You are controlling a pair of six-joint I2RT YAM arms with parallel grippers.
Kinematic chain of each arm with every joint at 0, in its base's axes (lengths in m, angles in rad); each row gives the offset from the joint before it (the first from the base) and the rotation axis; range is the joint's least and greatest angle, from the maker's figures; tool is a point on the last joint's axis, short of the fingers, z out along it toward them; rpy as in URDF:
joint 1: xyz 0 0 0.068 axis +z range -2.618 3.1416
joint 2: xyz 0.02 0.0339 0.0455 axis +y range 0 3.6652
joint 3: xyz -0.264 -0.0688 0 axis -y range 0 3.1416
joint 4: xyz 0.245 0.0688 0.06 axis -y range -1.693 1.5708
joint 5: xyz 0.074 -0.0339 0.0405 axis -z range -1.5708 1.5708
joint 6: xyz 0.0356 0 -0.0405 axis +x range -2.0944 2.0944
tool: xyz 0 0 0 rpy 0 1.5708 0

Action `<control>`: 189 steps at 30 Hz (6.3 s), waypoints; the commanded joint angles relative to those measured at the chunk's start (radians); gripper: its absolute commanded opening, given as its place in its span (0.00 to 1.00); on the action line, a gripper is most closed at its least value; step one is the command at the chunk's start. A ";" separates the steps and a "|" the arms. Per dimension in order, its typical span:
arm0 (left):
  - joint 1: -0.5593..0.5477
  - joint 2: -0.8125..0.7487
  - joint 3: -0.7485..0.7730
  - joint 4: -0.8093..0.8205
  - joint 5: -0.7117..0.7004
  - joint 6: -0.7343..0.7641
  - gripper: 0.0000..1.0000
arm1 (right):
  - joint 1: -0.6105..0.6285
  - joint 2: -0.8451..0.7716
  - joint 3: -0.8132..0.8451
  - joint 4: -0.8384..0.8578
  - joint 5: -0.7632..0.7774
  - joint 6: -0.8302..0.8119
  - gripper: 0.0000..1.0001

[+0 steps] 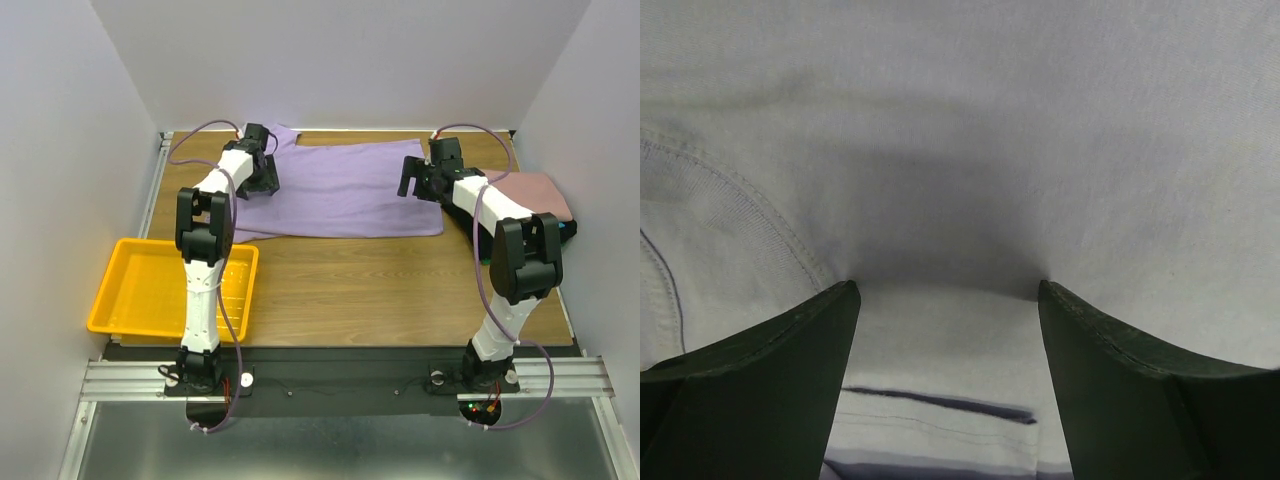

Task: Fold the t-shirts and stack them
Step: Fold the tshirt

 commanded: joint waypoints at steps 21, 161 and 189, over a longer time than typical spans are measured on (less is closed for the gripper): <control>-0.031 -0.005 0.073 -0.076 -0.096 -0.014 0.00 | -0.002 0.011 -0.002 -0.005 0.026 -0.017 1.00; 0.320 -0.477 -0.300 -0.119 -0.044 -0.181 0.82 | -0.068 0.126 0.242 -0.384 -0.015 0.154 1.00; 0.220 -0.152 -0.151 -0.148 -0.076 -0.178 0.58 | -0.061 0.163 0.238 -0.310 0.022 0.078 1.00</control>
